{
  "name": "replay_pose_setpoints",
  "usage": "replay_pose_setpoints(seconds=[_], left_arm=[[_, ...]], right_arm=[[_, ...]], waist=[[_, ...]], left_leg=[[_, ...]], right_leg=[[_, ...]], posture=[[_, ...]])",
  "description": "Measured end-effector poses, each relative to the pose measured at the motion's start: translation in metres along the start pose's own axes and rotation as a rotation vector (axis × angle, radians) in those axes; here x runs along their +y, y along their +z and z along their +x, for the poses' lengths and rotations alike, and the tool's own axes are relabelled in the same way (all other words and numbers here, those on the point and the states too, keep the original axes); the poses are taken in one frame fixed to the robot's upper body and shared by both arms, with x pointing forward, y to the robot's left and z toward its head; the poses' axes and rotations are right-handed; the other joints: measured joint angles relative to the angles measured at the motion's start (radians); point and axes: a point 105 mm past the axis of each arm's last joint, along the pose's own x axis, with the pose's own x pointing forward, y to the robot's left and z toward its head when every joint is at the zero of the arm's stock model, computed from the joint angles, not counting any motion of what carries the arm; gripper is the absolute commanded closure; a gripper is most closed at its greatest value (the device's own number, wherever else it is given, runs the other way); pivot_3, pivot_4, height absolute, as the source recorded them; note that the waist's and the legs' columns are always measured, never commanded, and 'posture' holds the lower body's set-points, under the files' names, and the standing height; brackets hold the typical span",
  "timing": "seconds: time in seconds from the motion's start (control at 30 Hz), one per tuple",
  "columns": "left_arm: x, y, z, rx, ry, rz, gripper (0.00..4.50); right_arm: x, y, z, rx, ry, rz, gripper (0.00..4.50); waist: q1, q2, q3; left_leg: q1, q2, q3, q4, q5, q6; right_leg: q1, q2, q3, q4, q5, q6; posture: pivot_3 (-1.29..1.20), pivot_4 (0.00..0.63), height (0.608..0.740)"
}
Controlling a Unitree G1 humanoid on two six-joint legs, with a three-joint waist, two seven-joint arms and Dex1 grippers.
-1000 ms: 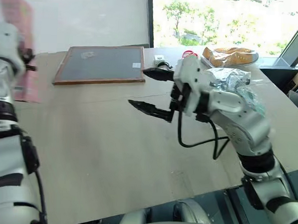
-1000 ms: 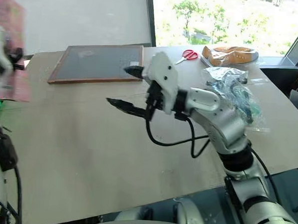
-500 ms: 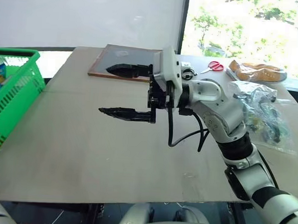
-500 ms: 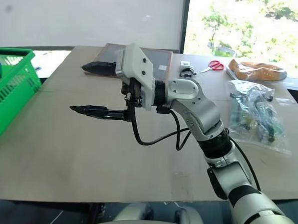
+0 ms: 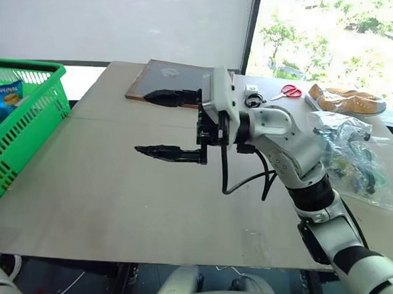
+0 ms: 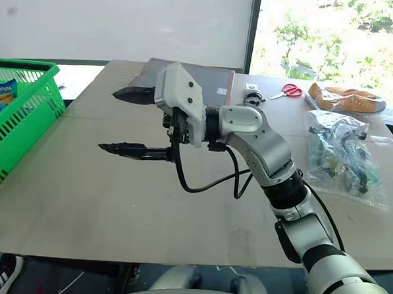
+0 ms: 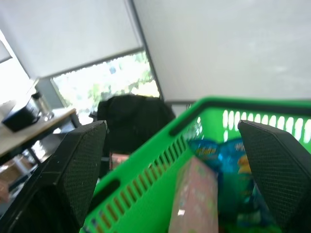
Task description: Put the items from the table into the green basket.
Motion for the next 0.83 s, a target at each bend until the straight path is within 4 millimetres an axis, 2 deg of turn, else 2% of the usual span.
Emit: replay_pose_setpoints(seconds=[0.03, 0.07, 0.1, 0.13, 0.17, 0.2, 0.23, 0.27, 0.3, 0.37, 0.4, 0.47, 0.53, 0.63, 0.83], left_arm=[[-0.011, 0.005, 0.000, -0.028, -0.046, -0.036, 0.03], [-0.042, 0.015, -0.004, -0.089, -0.174, -0.127, 0.03], [-0.096, 0.025, -0.022, -0.141, -0.395, -0.252, 0.03], [-0.102, 0.026, -0.025, -0.147, -0.416, -0.266, 0.03], [-0.123, 0.026, -0.037, -0.131, -0.497, -0.320, 0.03], [-0.149, 0.029, -0.055, -0.120, -0.600, -0.361, 0.03], [-0.185, 0.028, -0.081, -0.081, -0.749, -0.394, 0.03], [-0.207, 0.026, -0.100, -0.036, -0.851, -0.420, 0.03], [-0.223, 0.024, -0.117, 0.002, -0.924, -0.440, 0.03], [-0.253, 0.018, -0.158, 0.109, -1.097, -0.462, 0.03], [-0.254, 0.017, -0.160, 0.118, -1.106, -0.462, 0.03], [-0.259, 0.019, -0.176, 0.128, -1.163, -0.433, 0.03], [-0.264, 0.011, -0.194, 0.172, -1.216, -0.409, 0.03], [-0.269, -0.008, -0.215, 0.251, -1.257, -0.380, 0.03], [-0.263, -0.033, -0.233, 0.341, -1.237, -0.347, 0.03]], right_arm=[[0.000, -0.002, -0.003, 0.012, -0.008, -0.003, 0.00], [-0.001, -0.009, -0.010, 0.049, -0.036, -0.013, 0.00], [-0.004, -0.026, -0.027, 0.119, -0.110, -0.002, 0.00], [-0.004, -0.027, -0.029, 0.125, -0.118, 0.000, 0.00], [-0.005, -0.034, -0.035, 0.151, -0.158, 0.009, 0.00], [-0.005, -0.041, -0.047, 0.181, -0.214, 0.018, 0.00], [-0.008, -0.051, -0.065, 0.232, -0.297, 0.035, 0.00], [-0.011, -0.057, -0.078, 0.271, -0.365, 0.046, 0.00], [-0.011, -0.061, -0.091, 0.302, -0.426, 0.055, 0.00], [-0.010, -0.071, -0.132, 0.405, -0.594, 0.089, 0.00], [-0.010, -0.072, -0.135, 0.412, -0.607, 0.093, 0.00], [0.000, -0.069, -0.156, 0.465, -0.678, 0.082, 0.00], [0.011, -0.076, -0.183, 0.549, -0.772, 0.108, 0.00], [0.025, -0.079, -0.207, 0.618, -0.877, 0.135, 0.00], [0.053, -0.079, -0.214, 0.633, -0.916, 0.185, 0.00]], waist=[[0.003, 0.001, -0.002], [0.007, 0.004, -0.005], [0.010, 0.006, -0.009], [0.010, 0.006, -0.009], [0.005, 0.005, -0.010], [0.000, 0.003, -0.011], [-0.004, 0.004, -0.012], [-0.008, 0.004, -0.011], [-0.012, 0.005, -0.011], [-0.034, 0.010, -0.008], [-0.040, 0.011, -0.007], [-0.056, 0.016, -0.007], [-0.063, 0.021, -0.006], [-0.064, 0.024, -0.005], [-0.059, 0.030, 0.000]], left_leg=[[0.000, 0.000, 0.000, 0.000, 0.000, 0.000], [0.000, -0.001, -0.001, 0.001, 0.000, 0.000], [0.002, -0.002, -0.002, 0.001, -0.001, 0.002], [0.002, -0.002, -0.002, 0.001, -0.001, 0.002], [0.002, -0.002, -0.001, 0.001, -0.001, 0.002], [0.003, -0.002, -0.001, 0.002, -0.001, 0.002], [0.004, -0.002, 0.000, 0.001, -0.001, 0.002], [0.004, -0.002, 0.000, 0.001, -0.001, 0.002], [0.004, -0.002, 0.000, 0.000, -0.001, 0.002], [0.008, -0.002, 0.001, -0.004, -0.001, 0.002], [0.010, -0.002, 0.001, -0.006, -0.001, 0.002], [0.014, -0.002, 0.001, -0.012, -0.001, 0.002], [0.017, -0.002, 0.004, -0.014, -0.001, 0.002], [0.017, -0.002, 0.006, -0.014, -0.001, 0.002], [0.017, -0.002, 0.005, -0.014, -0.001, 0.003]], right_leg=[[0.000, 0.000, 0.000, 0.000, 0.000, 0.000], [0.001, -0.001, 0.000, 0.000, 0.000, 0.000], [0.005, -0.001, 0.003, -0.002, 0.001, 0.001], [0.005, -0.001, 0.003, -0.002, 0.001, 0.001], [0.005, -0.001, 0.003, -0.003, 0.001, 0.001], [0.005, -0.001, 0.005, -0.002, 0.001, 0.001], [0.005, -0.001, 0.007, -0.001, 0.001, 0.001], [0.005, 0.000, 0.008, -0.002, 0.001, 0.001], [0.005, 0.000, 0.010, -0.003, 0.001, 0.001], [0.005, 0.001, 0.013, -0.003, 0.001, 0.001], [0.005, 0.001, 0.014, -0.004, 0.000, 0.001], [0.006, 0.000, 0.014, -0.006, 0.000, 0.001], [0.006, 0.000, 0.019, -0.007, 0.000, 0.001], [0.006, 0.001, 0.021, -0.009, 0.000, 0.001], [0.009, 0.001, 0.021, -0.018, 0.002, -0.002]], posture=[[0.26, 0.000, 0.740], [0.26, 0.000, 0.740], [0.24, 0.000, 0.740], [0.23, 0.000, 0.740], [0.22, 0.000, 0.740], [0.21, 0.006, 0.740], [0.19, 0.009, 0.740], [0.19, 0.010, 0.740], [0.18, 0.013, 0.740], [0.15, 0.022, 0.740], [0.13, 0.027, 0.740], [0.10, 0.034, 0.740], [0.08, 0.039, 0.740], [0.06, 0.046, 0.740], [0.05, 0.047, 0.740]])
